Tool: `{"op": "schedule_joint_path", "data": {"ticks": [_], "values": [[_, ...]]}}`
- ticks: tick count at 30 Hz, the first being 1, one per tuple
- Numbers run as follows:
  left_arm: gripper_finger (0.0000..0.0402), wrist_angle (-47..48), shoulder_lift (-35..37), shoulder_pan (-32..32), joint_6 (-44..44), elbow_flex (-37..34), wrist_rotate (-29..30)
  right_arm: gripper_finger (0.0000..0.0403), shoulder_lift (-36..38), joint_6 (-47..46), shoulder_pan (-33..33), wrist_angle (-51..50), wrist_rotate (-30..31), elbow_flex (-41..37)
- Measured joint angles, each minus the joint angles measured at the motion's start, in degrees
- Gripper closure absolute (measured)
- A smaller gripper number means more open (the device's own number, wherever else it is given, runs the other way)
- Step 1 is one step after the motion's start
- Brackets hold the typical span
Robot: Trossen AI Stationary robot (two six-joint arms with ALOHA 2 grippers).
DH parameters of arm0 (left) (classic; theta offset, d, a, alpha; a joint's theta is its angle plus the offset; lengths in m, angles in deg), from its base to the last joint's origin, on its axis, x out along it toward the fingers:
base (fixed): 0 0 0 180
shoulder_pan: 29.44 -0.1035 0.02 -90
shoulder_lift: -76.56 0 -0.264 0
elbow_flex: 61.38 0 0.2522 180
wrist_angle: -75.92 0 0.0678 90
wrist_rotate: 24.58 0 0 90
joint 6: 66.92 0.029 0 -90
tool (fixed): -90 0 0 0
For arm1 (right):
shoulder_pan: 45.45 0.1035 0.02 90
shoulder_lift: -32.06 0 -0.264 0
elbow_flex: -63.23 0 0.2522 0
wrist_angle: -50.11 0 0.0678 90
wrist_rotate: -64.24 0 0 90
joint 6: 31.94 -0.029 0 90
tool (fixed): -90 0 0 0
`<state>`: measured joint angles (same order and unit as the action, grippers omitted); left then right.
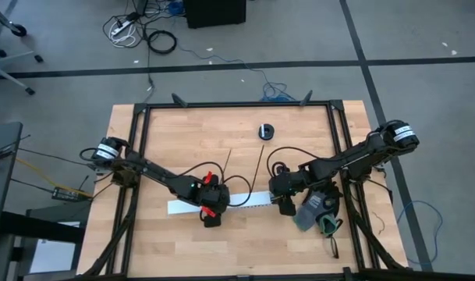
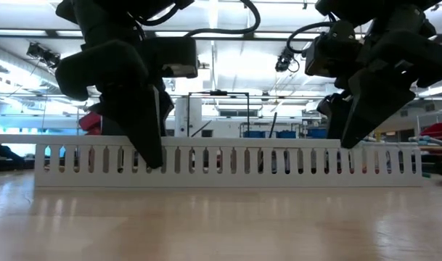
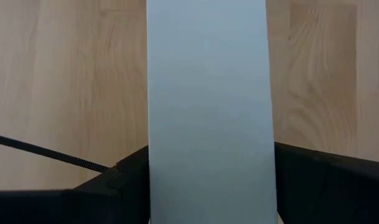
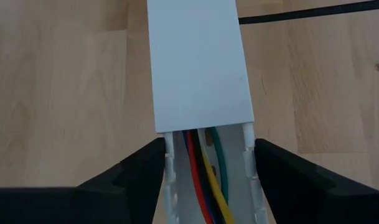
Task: Ziptie cables
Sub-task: Close the white cable duct
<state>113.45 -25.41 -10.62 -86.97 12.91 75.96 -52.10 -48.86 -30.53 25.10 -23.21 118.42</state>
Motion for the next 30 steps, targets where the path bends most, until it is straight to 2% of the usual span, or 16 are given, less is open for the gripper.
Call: {"op": "schedule_joint_path", "data": {"ticks": [10,23,30], "values": [[0.0160,-0.59,0.02,-0.12,0.19,0.07,-1.85,0.0169,-0.04,-1.93,0.00,0.14,-0.75,-0.02],[0.0160,-3.07,-0.02,-0.07,0.28,0.09,-3.63,0.0200,-0.07,-2.90,0.00,1.06,-0.84,-0.09],[0.0160,-2.66,-2.30,-0.51,-2.04,0.73,-5.47,0.0199,-0.06,-4.95,-0.11,1.02,-1.77,-0.05]]}}
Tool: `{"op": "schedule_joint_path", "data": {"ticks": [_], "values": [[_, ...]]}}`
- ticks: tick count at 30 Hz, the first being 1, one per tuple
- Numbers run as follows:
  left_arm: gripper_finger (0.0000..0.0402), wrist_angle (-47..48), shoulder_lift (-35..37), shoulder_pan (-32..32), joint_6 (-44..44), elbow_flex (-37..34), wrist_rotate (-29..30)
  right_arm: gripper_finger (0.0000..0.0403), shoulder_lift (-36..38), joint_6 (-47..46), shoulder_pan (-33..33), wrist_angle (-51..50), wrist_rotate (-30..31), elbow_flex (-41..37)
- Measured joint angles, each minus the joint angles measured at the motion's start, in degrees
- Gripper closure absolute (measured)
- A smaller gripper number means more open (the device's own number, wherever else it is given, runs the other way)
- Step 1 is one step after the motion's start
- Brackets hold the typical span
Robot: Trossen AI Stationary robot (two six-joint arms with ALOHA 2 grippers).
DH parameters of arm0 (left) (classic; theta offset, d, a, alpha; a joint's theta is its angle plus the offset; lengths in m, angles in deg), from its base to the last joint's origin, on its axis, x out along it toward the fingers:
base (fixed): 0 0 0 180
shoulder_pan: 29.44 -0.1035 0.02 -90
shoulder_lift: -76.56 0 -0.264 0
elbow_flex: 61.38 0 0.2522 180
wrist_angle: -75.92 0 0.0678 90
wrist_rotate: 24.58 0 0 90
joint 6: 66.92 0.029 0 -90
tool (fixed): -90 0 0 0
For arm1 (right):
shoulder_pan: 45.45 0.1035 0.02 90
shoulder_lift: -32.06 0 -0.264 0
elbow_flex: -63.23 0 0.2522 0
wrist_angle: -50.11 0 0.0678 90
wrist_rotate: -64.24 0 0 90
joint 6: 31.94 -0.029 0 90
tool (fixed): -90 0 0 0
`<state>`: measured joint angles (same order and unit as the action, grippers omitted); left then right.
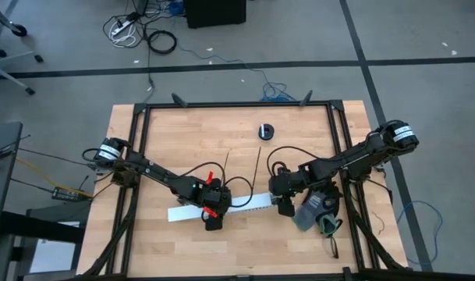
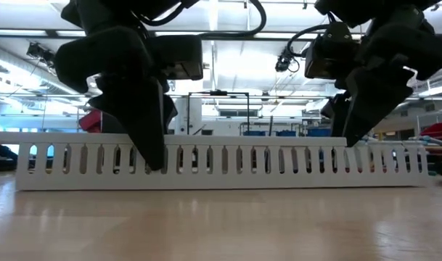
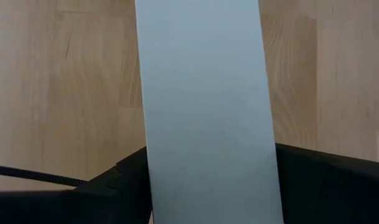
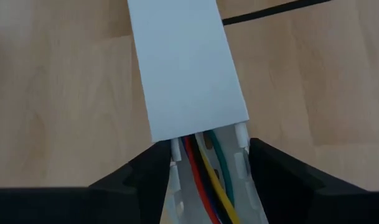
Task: Ziptie cables
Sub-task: Close the white cable duct
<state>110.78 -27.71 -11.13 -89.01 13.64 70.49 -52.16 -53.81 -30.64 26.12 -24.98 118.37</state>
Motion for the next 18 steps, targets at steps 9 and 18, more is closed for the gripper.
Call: {"op": "schedule_joint_path", "data": {"ticks": [9,18], "values": [[0.0160,0.40,-0.34,-0.07,-0.41,0.32,0.00,0.0169,0.15,-2.12,0.02,-8.49,-0.41,5.05],[0.0160,0.49,-0.41,-0.07,-0.31,0.23,-0.27,0.0163,0.19,-1.16,-0.13,-20.68,0.76,9.42]]}}
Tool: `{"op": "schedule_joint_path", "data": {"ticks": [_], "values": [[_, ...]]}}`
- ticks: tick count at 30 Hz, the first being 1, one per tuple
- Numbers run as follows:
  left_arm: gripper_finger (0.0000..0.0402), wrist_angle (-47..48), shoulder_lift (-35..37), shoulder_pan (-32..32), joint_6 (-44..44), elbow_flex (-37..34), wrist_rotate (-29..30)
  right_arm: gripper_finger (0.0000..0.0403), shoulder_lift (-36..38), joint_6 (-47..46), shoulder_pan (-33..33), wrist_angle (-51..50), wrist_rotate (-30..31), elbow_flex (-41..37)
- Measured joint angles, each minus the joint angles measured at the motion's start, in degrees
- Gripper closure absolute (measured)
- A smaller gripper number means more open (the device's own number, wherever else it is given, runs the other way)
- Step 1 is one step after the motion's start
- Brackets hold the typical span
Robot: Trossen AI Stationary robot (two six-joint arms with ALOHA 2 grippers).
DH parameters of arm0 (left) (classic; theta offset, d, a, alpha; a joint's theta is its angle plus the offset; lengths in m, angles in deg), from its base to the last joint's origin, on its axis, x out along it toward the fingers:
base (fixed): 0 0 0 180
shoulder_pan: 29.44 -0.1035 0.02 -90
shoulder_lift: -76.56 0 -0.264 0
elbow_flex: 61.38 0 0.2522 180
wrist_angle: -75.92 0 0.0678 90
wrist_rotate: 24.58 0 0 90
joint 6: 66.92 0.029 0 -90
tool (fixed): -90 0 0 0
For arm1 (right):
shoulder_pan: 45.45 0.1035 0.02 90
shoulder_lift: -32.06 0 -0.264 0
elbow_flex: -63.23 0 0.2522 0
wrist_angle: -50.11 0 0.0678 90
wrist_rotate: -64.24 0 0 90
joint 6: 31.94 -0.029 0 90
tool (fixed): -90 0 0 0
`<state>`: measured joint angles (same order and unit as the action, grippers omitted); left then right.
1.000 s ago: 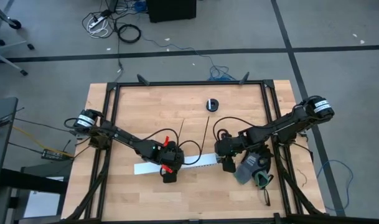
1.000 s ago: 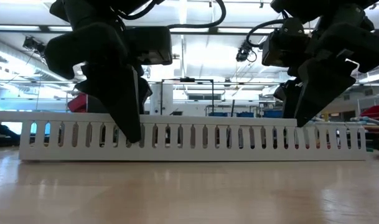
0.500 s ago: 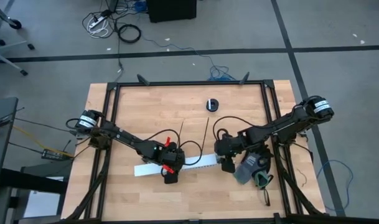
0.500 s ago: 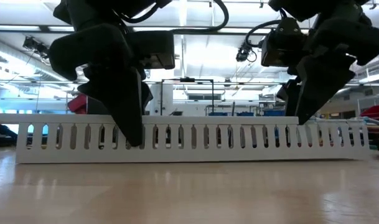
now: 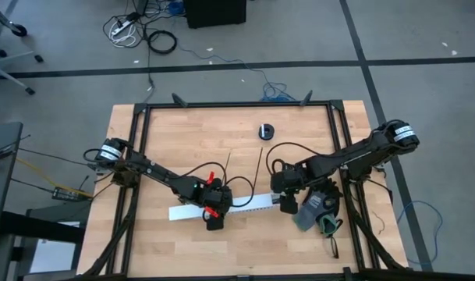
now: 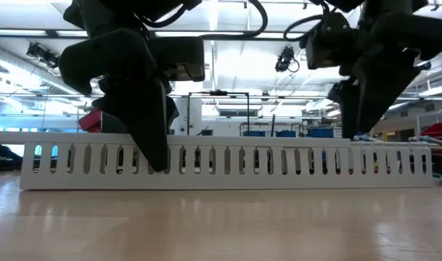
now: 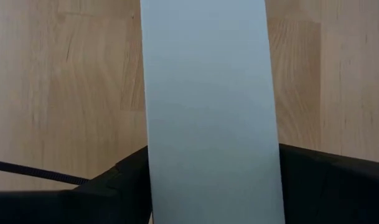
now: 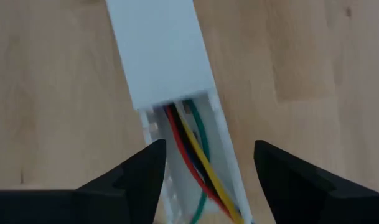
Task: Ziptie cables
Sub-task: Close the white cable duct
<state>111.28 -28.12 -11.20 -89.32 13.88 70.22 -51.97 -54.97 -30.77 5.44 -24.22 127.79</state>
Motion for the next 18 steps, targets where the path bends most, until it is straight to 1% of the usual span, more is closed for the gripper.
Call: {"op": "schedule_joint_path", "data": {"ticks": [6,10,12,16,18], "values": [[0.0152,-3.67,-0.23,0.01,0.10,-0.26,1.45,0.0193,0.00,-0.67,0.02,-10.06,-0.24,4.73],[0.0152,-5.86,-0.35,0.00,1.18,-0.37,2.99,0.0210,0.00,-1.42,0.15,-13.12,-2.14,7.26],[0.0152,-6.76,-0.39,-0.02,0.78,-0.41,3.03,0.0213,0.00,-1.48,0.15,-12.90,-3.97,7.39],[0.0152,-8.85,-0.46,0.13,0.15,-0.46,3.14,0.0215,0.00,-1.48,0.23,-12.86,-4.59,7.39],[0.0152,-10.35,-0.46,0.13,-3.34,-0.43,2.56,0.0214,0.00,-1.49,0.24,-12.66,-4.57,7.39]]}}
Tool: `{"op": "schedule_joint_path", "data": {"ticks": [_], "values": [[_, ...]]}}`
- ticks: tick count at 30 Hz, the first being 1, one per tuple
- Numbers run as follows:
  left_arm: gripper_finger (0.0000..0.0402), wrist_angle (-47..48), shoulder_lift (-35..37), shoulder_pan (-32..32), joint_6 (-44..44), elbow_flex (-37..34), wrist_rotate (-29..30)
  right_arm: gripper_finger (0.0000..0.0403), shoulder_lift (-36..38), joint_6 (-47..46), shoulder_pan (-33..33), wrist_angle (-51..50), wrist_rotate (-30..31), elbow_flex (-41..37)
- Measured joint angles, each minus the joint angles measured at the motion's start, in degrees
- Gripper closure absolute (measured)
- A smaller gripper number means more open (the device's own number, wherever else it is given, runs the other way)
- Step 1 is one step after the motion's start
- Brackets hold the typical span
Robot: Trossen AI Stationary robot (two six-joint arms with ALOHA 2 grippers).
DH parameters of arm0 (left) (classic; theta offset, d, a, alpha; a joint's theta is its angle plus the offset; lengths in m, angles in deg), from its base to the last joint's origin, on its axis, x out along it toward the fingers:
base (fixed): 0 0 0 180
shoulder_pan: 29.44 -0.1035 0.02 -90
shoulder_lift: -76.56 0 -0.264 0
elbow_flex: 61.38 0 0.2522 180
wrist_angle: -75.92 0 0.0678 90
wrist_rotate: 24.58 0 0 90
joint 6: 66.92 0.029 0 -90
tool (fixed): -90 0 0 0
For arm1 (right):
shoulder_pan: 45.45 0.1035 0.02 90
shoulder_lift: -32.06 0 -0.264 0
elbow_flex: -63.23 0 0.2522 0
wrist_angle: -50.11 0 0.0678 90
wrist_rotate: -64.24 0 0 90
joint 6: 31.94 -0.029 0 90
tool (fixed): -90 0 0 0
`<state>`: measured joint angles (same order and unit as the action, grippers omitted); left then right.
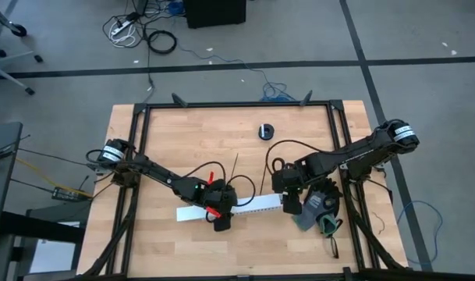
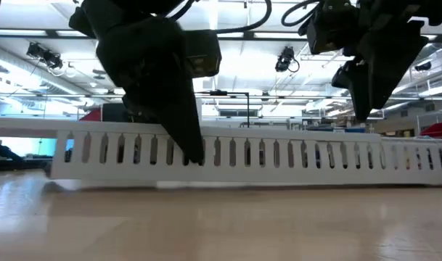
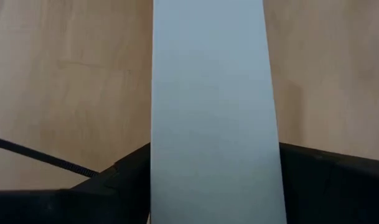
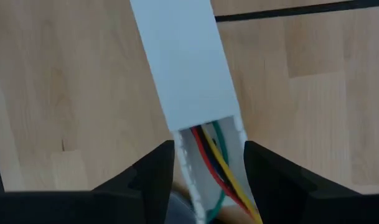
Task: Ziptie cables
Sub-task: Close the white cable duct
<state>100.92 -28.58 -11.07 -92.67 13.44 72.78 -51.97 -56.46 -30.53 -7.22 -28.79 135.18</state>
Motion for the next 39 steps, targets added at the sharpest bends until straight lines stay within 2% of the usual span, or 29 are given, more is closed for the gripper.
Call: {"op": "schedule_joint_path", "data": {"ticks": [2,6,9,14,19,22,28,32,35,39], "values": [[0.0152,0.06,0.00,0.00,-2.46,0.04,-0.77,0.0214,0.00,-1.15,0.00,0.62,0.04,0.00],[0.0151,0.92,0.03,-0.07,-3.14,0.04,-1.07,0.0215,0.00,-8.55,0.00,1.32,1.64,0.00],[0.0145,2.35,0.09,-0.37,-2.51,0.09,-2.41,0.0215,0.00,-10.69,0.00,1.35,2.14,0.00],[0.0111,4.14,0.20,-0.39,2.77,0.13,-4.21,0.0213,0.00,-12.43,0.00,1.48,3.26,0.00],[0.0075,4.02,0.75,-0.39,1.37,0.19,-8.58,0.0214,0.00,-14.46,-0.44,1.07,3.28,0.00],[0.0066,4.41,3.02,-0.37,1.39,0.19,-8.75,0.0218,0.00,-15.39,-0.46,0.47,3.34,0.00],[0.0065,5.75,9.08,-0.37,-0.33,0.24,-8.01,0.0233,0.00,-14.01,-0.28,-0.54,3.29,0.00],[0.0072,6.46,10.08,-0.37,-2.82,0.24,-6.93,0.0238,0.00,-12.49,0.41,-6.38,3.63,0.00],[0.0085,5.70,9.99,-0.28,-3.79,0.24,-5.53,0.0238,0.18,-12.24,1.75,-11.16,5.74,-0.05],[0.0116,3.20,9.84,-0.28,-6.02,0.24,-3.60,0.0244,2.50,-11.93,3.71,-12.20,7.93,-2.13]]}}
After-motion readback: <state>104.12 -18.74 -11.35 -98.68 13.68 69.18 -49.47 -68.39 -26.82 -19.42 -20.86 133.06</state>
